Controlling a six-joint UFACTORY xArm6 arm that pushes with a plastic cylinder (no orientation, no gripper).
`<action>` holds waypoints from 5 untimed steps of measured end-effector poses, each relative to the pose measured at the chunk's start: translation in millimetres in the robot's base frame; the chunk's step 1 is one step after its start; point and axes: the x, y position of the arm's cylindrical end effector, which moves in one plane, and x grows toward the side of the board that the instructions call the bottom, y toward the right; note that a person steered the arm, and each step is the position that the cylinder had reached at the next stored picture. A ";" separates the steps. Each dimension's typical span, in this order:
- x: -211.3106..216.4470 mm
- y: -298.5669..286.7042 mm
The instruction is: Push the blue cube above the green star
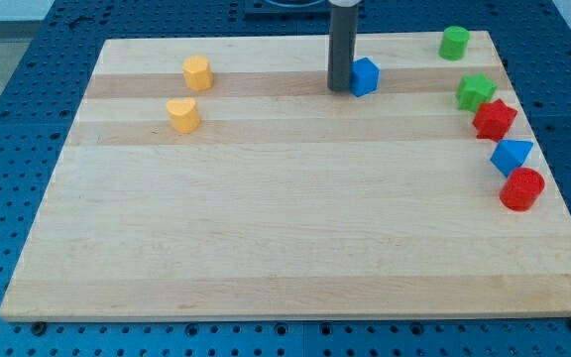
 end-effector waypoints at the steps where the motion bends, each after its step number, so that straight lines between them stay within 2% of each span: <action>1: 0.0 16.4; 5: -4.1 -9.0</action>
